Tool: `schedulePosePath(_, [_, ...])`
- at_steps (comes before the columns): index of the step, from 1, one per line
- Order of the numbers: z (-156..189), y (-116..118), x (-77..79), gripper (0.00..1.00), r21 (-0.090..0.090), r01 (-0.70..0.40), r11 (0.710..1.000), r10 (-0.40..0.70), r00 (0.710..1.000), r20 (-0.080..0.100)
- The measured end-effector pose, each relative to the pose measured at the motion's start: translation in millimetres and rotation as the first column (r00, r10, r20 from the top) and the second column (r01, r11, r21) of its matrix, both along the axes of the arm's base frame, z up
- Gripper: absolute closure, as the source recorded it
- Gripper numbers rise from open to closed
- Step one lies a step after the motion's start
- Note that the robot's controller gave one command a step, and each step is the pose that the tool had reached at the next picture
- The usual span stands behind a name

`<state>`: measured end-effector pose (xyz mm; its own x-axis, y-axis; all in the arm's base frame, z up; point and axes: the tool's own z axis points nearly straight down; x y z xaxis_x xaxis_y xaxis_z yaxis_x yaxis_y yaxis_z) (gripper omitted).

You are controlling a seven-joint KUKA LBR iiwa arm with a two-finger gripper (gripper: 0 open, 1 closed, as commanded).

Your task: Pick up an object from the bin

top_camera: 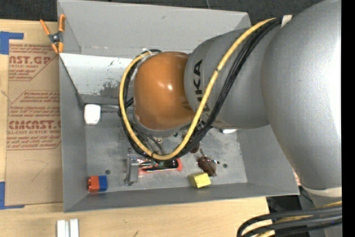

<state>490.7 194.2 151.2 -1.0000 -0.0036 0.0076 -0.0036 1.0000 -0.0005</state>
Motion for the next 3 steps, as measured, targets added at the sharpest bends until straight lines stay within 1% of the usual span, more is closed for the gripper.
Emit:
schedulePosePath(1, [4,-1,2.1,0.00,0.002,0.003,1.000,-0.003,1.000,0.007])
schedulePosePath(2, [-41,-45,7.0,0.00,0.002,-0.109,0.994,0.109,0.994,0.007])
schedulePosePath(3, [-41,-86,6.3,0.00,0.002,-0.062,0.998,0.062,0.998,0.003])
